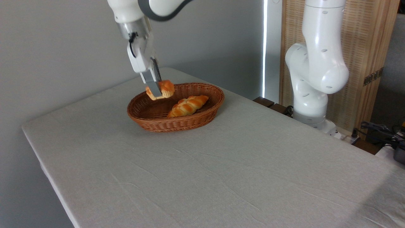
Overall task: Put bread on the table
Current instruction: 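Lift the round bun up out of the basket, then carry the bun beside the basket and lower it onto the table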
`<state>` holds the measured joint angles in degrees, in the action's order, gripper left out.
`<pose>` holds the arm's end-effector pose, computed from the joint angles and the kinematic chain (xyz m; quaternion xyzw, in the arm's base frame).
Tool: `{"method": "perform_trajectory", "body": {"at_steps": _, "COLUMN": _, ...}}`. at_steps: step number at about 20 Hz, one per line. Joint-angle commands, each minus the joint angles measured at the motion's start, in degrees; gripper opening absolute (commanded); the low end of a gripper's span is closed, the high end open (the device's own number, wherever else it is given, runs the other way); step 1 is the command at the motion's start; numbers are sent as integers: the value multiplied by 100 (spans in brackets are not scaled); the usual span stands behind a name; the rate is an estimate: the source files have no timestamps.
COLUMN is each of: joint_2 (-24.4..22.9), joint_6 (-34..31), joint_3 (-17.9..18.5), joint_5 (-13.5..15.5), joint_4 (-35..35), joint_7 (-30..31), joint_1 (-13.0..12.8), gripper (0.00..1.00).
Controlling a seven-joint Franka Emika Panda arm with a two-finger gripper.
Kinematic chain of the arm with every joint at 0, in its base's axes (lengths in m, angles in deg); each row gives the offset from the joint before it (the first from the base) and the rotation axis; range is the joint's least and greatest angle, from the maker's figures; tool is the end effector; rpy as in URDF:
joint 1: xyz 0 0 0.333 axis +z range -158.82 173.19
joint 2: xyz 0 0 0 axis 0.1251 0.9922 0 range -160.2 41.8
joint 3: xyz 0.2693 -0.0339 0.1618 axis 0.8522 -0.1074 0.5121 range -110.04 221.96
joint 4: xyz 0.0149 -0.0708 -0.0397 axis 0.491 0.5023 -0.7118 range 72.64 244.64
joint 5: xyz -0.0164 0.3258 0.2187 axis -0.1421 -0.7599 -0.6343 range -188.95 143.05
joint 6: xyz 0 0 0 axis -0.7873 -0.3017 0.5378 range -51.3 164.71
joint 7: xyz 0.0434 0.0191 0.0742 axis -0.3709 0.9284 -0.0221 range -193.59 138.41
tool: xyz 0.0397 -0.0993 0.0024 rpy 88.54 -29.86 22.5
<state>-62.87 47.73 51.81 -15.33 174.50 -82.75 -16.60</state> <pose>0.4665 -0.2625 0.5408 0.7542 -0.6526 -0.0204 0.0699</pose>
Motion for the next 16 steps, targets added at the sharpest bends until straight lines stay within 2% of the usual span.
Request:
{"method": "perform_trajectory", "body": {"at_steps": 1, "joint_2": 112, "joint_6": -232, "joint_3": 475, "joint_5": 30, "joint_4": -566, "joint_7": -12, "joint_1": 14, "gripper": 39}}
{"method": "perform_trajectory", "body": {"at_steps": 3, "joint_2": 235, "joint_6": -48, "joint_3": 756, "joint_5": -189, "joint_4": -567, "joint_7": -56, "joint_1": 102, "gripper": 43}}
{"method": "perform_trajectory", "body": {"at_steps": 5, "joint_2": 445, "joint_6": 23, "joint_3": 758, "joint_5": -497, "joint_4": -567, "joint_7": -73, "joint_1": 382, "gripper": 46}}
{"method": "perform_trajectory", "body": {"at_steps": 8, "joint_2": 981, "joint_6": 294, "joint_3": 758, "joint_5": -621, "joint_4": -680, "joint_7": -65, "joint_1": 638, "gripper": 46}}
{"method": "perform_trajectory", "body": {"at_steps": 10, "joint_2": 1394, "joint_6": 699, "joint_3": 784, "joint_5": -630, "joint_4": -743, "joint_7": -21, "joint_1": 674, "gripper": 49}}
{"method": "perform_trajectory", "body": {"at_steps": 12, "joint_2": 1650, "joint_6": 972, "joint_3": 784, "joint_5": -639, "joint_4": -743, "joint_7": -12, "joint_1": 674, "gripper": 60}}
{"method": "perform_trajectory", "body": {"at_steps": 14, "joint_2": 1756, "joint_6": 1008, "joint_3": 749, "joint_5": -656, "joint_4": -743, "joint_7": -29, "joint_1": 665, "gripper": 100}}
{"method": "perform_trajectory", "body": {"at_steps": 16, "joint_2": 1756, "joint_6": 1017, "joint_3": 740, "joint_5": -700, "joint_4": -743, "joint_7": -56, "joint_1": 656, "gripper": 100}}
